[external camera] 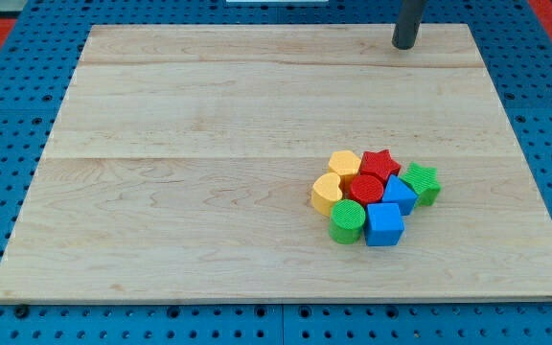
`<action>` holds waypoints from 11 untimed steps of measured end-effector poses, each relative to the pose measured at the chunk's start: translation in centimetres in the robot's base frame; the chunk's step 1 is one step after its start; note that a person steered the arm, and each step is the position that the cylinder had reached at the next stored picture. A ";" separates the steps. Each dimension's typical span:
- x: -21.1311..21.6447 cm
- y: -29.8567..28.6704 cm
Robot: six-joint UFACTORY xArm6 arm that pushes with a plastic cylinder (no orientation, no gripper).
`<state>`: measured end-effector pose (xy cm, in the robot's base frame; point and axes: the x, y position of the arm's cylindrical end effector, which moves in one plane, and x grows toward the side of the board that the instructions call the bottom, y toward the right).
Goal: Move your arm towards the center right
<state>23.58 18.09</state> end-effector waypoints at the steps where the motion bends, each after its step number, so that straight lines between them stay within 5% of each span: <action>1: 0.0 0.0; 4: 0.1 1.0; 6: 6.3 2.0; 11: 7.2 0.4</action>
